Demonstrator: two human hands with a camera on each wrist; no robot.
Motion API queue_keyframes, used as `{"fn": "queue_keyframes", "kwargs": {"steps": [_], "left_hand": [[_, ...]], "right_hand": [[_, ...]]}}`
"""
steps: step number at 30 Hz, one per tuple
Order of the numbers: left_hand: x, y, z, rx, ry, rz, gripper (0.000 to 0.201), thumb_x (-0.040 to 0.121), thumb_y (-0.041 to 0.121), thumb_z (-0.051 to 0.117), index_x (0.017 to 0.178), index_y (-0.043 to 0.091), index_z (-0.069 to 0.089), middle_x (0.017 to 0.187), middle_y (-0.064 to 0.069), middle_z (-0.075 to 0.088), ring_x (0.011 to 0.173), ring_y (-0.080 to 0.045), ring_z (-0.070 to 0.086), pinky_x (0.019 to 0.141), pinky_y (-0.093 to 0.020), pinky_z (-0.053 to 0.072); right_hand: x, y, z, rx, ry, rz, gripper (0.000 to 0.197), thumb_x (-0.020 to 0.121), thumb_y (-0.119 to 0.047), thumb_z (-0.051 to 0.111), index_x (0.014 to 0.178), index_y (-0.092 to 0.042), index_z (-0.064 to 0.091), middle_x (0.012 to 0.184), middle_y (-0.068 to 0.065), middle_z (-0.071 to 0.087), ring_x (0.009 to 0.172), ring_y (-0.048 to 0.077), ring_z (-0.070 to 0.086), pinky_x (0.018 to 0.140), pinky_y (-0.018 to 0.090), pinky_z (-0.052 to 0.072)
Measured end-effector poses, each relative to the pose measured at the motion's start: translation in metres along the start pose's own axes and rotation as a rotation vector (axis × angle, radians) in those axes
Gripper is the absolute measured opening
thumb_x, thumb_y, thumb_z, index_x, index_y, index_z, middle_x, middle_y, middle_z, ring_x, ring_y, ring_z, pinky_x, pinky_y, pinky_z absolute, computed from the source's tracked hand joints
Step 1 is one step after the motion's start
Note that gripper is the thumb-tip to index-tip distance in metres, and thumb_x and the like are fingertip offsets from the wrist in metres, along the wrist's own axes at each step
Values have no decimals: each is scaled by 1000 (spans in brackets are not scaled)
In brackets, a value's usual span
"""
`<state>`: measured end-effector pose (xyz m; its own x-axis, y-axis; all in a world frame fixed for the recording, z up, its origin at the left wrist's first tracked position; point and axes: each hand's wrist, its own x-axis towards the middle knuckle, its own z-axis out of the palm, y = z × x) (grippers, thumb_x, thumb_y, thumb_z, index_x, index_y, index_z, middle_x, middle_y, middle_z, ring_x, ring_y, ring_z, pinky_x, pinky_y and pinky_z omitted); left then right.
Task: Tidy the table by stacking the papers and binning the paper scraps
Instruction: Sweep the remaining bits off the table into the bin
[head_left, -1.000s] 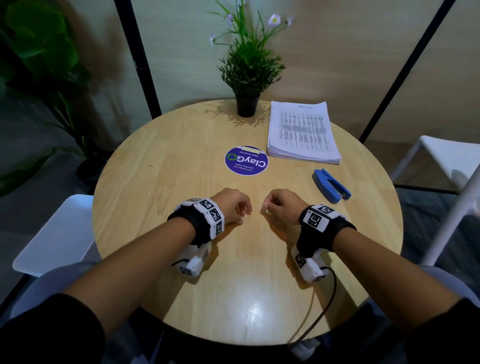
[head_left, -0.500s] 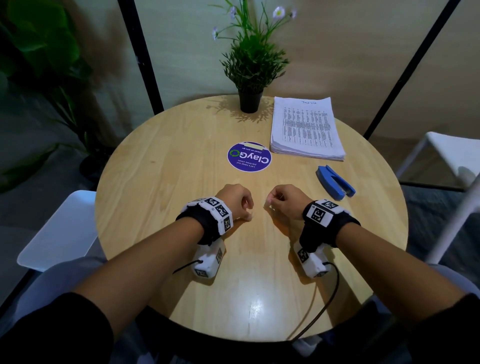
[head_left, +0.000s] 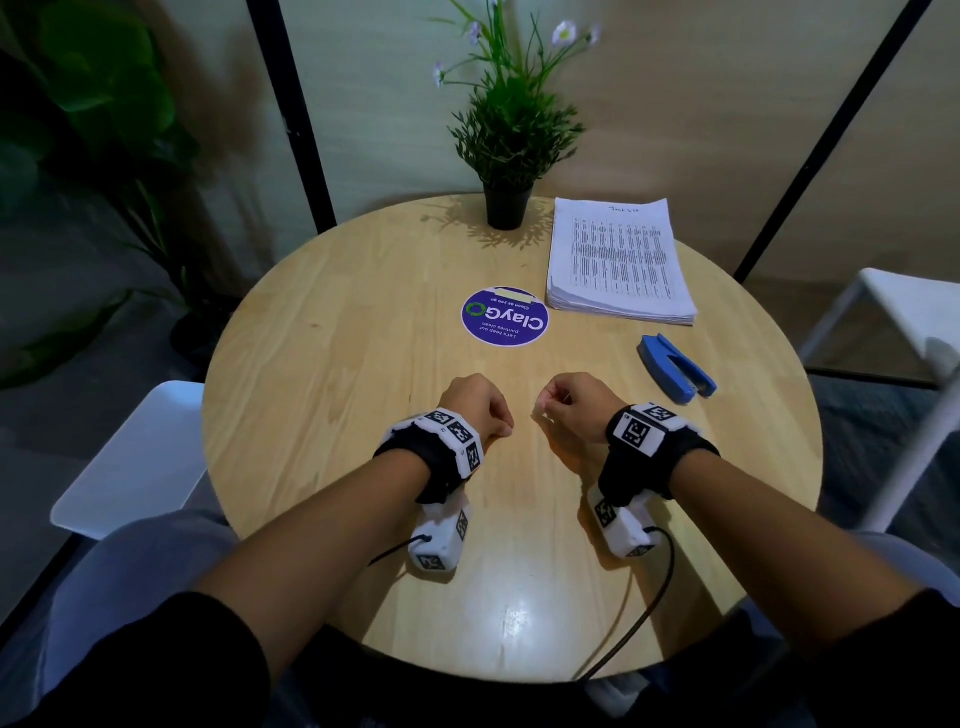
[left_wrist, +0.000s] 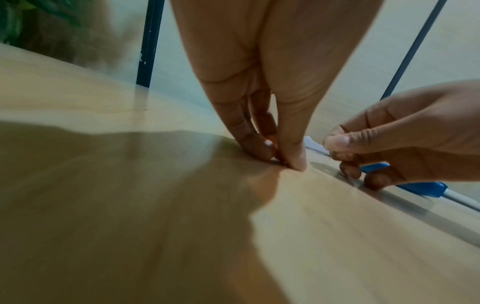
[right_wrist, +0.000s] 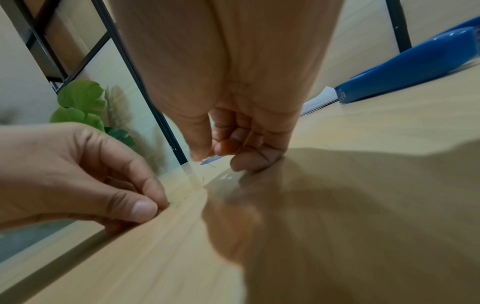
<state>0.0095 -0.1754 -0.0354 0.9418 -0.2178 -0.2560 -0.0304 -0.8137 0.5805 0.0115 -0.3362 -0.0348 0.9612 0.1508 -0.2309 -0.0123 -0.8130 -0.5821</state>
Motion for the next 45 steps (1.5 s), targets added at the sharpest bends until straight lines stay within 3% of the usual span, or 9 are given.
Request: {"fn": "queue_keyframes", "kwargs": {"steps": [8, 15, 24, 27, 31, 35, 39, 42, 45], "left_hand": [[1, 7, 3, 123, -56, 37, 14, 86, 12, 65, 96, 7, 74, 102, -10, 72, 98, -25, 65, 86, -29, 47], [-1, 10, 5, 235, -102, 176, 17, 86, 14, 65, 99, 5, 70, 108, -11, 65, 101, -27, 61, 79, -27, 42], [2, 14, 8, 280, -109, 129, 16, 89, 14, 61, 99, 5, 70, 108, -10, 66, 102, -28, 62, 83, -30, 45], [3, 18, 10, 334, -153, 94, 10, 91, 12, 57, 90, 7, 66, 101, -11, 61, 101, -29, 62, 87, -32, 48], [-1, 15, 10, 353, -168, 121, 19, 92, 12, 52, 101, 1, 65, 95, -9, 50, 102, -33, 60, 91, -37, 48], [-2, 6, -9, 261, -129, 141, 20, 90, 9, 52, 99, -2, 66, 108, -16, 65, 103, -32, 62, 92, -37, 49], [-6, -12, -42, 180, -55, 112, 20, 91, 6, 49, 100, 0, 66, 110, -8, 67, 103, -24, 62, 86, -27, 45], [-9, -36, -68, 160, -5, 88, 21, 93, 10, 47, 100, 3, 65, 111, -7, 68, 104, -23, 62, 83, -24, 42], [-17, -63, -100, 165, 28, 52, 21, 94, 13, 49, 103, 2, 66, 112, -10, 68, 103, -24, 62, 79, -22, 39]], "right_hand": [[-2, -1, 0, 1, 1, 12, 10, 93, -14, 51, 86, -14, 58, 89, 2, 59, 86, 15, 53, 79, 26, 42], [-2, 1, -4, 10, 22, 36, 14, 93, -14, 51, 96, -8, 64, 92, 2, 58, 88, 14, 52, 81, 26, 41], [-2, 2, -2, 32, 33, 52, 17, 93, -16, 52, 99, -5, 64, 93, 3, 59, 89, 15, 53, 83, 28, 43], [-2, 1, -2, 34, 21, 64, 18, 94, -16, 51, 101, -5, 64, 94, 4, 59, 90, 16, 53, 83, 28, 43], [-3, 0, -2, 38, 17, 67, 18, 94, -15, 51, 102, -4, 63, 93, 3, 58, 89, 15, 52, 81, 27, 41], [-3, 0, 0, 23, 14, 52, 17, 93, -16, 51, 100, -6, 63, 92, 2, 59, 88, 15, 52, 81, 27, 43], [3, -16, 7, 51, -32, 6, 11, 93, -12, 51, 86, -14, 60, 89, 2, 59, 84, 16, 53, 78, 27, 41], [10, -42, 21, 123, -65, -58, 21, 93, -11, 51, 74, -19, 56, 79, 1, 58, 73, 14, 53, 71, 25, 44], [19, -79, 39, 184, -110, -139, 15, 94, -12, 52, 80, -15, 56, 70, -6, 53, 62, 7, 50, 63, 20, 42]]}}
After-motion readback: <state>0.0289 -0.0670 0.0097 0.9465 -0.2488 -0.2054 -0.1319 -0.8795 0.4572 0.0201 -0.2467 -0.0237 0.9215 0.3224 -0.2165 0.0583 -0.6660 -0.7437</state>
